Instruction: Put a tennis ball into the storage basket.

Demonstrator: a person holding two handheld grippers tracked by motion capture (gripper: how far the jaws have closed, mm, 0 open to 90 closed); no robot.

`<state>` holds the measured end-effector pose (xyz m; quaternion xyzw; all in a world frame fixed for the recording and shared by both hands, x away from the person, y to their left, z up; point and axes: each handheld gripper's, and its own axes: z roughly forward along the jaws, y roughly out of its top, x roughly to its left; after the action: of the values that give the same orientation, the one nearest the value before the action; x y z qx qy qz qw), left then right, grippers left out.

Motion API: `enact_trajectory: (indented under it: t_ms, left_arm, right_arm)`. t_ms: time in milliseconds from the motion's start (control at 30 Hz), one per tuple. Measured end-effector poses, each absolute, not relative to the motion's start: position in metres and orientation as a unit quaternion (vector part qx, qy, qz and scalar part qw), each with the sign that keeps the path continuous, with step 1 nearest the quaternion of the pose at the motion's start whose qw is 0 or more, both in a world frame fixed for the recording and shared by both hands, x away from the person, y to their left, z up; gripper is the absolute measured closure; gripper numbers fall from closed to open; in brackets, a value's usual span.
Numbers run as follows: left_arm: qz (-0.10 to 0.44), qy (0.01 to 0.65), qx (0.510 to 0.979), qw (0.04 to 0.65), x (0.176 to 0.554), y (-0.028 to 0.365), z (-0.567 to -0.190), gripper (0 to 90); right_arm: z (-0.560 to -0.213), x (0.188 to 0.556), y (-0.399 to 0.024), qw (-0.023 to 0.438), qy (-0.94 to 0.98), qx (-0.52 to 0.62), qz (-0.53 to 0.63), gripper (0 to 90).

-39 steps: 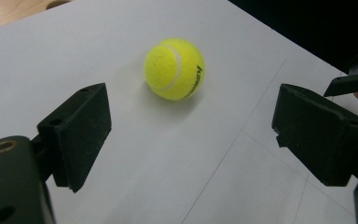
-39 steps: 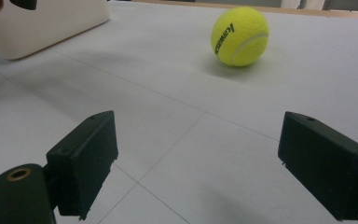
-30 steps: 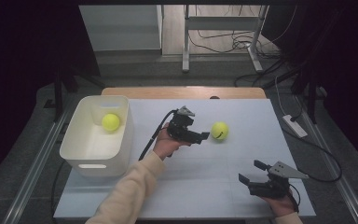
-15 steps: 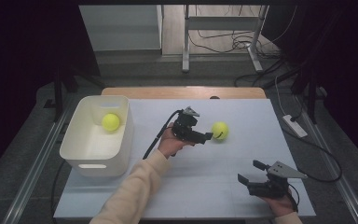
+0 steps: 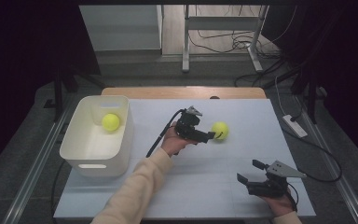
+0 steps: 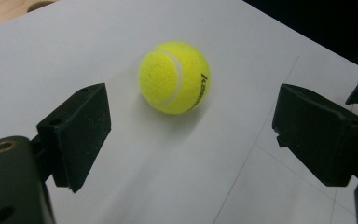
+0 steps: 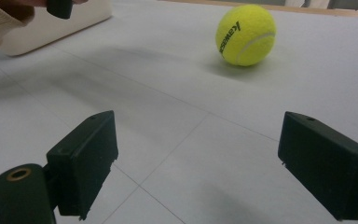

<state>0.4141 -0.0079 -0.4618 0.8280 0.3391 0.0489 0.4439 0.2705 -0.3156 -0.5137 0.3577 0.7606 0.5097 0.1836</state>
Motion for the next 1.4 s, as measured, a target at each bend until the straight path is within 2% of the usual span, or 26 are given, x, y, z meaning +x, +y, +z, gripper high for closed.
enact_trajectory:
  t_ms: [700, 1400]
  left_arm:
    - [0.051, 0.336, 0.826, 0.449, 0.425, -0.014, -0.465, 12.6]
    - [0.057, 0.327, 0.841, 0.427, 0.437, -0.034, -0.474, 11.7]
  right_arm:
    - [-0.515, 0.273, -0.314, 0.178, 0.763, 0.356, 0.51, 12.0]
    - [-0.515, 0.273, -0.316, 0.179, 0.761, 0.358, 0.51, 12.0]
